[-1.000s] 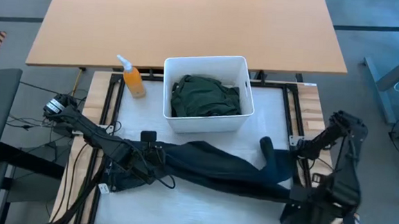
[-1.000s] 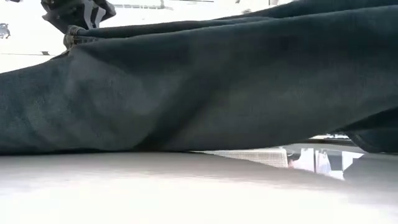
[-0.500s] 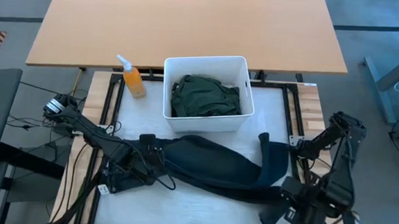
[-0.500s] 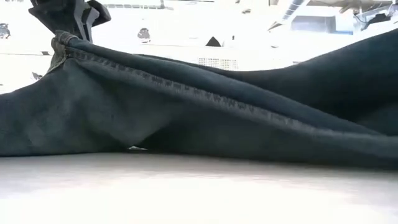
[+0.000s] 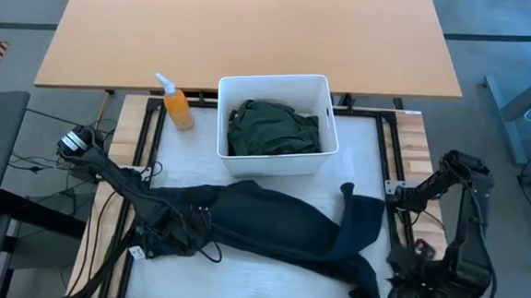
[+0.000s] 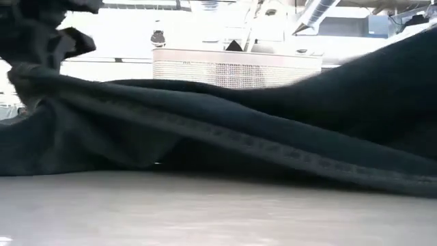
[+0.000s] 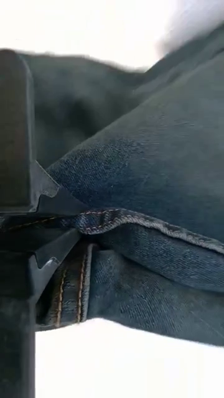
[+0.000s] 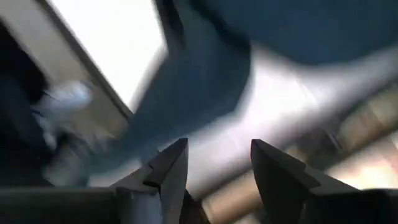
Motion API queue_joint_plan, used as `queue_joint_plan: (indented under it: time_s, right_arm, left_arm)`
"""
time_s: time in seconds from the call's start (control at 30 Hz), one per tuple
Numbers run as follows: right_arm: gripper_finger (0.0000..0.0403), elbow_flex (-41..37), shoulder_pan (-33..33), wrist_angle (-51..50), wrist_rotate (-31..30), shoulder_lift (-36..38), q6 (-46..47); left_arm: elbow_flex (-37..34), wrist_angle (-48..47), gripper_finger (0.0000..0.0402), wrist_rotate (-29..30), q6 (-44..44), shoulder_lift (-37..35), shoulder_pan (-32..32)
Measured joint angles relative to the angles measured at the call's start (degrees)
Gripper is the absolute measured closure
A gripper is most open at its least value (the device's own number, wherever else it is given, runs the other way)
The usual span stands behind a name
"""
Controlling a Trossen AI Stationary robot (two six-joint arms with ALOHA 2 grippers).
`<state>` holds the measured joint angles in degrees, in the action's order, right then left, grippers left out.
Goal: Fold laundry
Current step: Fold the dark blue jeans
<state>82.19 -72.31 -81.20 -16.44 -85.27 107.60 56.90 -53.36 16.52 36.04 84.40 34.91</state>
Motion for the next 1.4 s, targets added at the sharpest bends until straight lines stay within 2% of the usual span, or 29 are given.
queue_joint_plan:
  time_s: [0.13, 0.23, 0.4, 0.53, 0.63, 0.77, 0.97, 1.07, 1.17, 1.3, 1.4]
  right_arm:
    - [0.0202, 0.0, 1.6, 2.4, -15.6, -0.2, -5.1]
    - [0.0205, 0.0, 5.0, 5.2, -19.9, -0.2, -11.0]
    - [0.0206, 0.0, 13.9, 7.9, -19.1, -1.8, -24.7]
    - [0.0206, -1.4, 21.6, 6.2, -10.1, -4.1, -29.0]
    - [0.0204, -7.4, 24.7, 9.6, -5.4, -3.9, -30.8]
    - [0.0202, -18.3, 25.8, 17.5, -2.9, -0.9, -29.8]
    - [0.0202, -34.9, 26.4, 28.1, -4.3, 3.9, -19.1]
    - [0.0202, -40.5, 26.7, 32.9, -5.5, 4.6, -18.7]
    - [0.0201, -43.2, 27.1, 34.9, -10.0, 4.6, -18.9]
    - [0.0201, -41.5, 27.2, 35.1, -17.2, 5.3, -25.0]
    - [0.0201, -38.9, 27.1, 35.2, -18.1, 7.0, -37.8]
  left_arm:
    - [-1.9, -4.6, 0.0401, -5.1, 3.1, 0.0, 0.7]
    - [-2.0, -10.2, 0.0401, -6.2, 6.1, 0.0, 1.2]
    - [-2.0, -15.7, 0.0401, -6.3, 8.7, 0.0, 1.2]
    - [-2.0, -16.1, 0.0401, -7.2, 9.0, 0.0, 1.2]
    - [-2.0, -16.9, 0.0401, -7.5, 10.0, 0.0, 1.2]
    - [-2.0, -16.8, 0.0401, -7.4, 10.1, 0.0, 1.2]
    - [-2.0, -16.6, 0.0401, -7.3, 8.8, 0.0, 1.0]
    - [-2.0, -16.4, 0.0401, -7.3, 8.8, 0.0, 1.0]
    - [-2.0, -16.3, 0.0401, -7.6, 9.6, 0.0, 1.0]
    - [-2.0, -16.1, 0.0401, -8.7, 10.6, 0.0, 1.0]
    - [-2.0, -15.9, 0.0401, -9.7, 10.5, 0.0, 1.0]
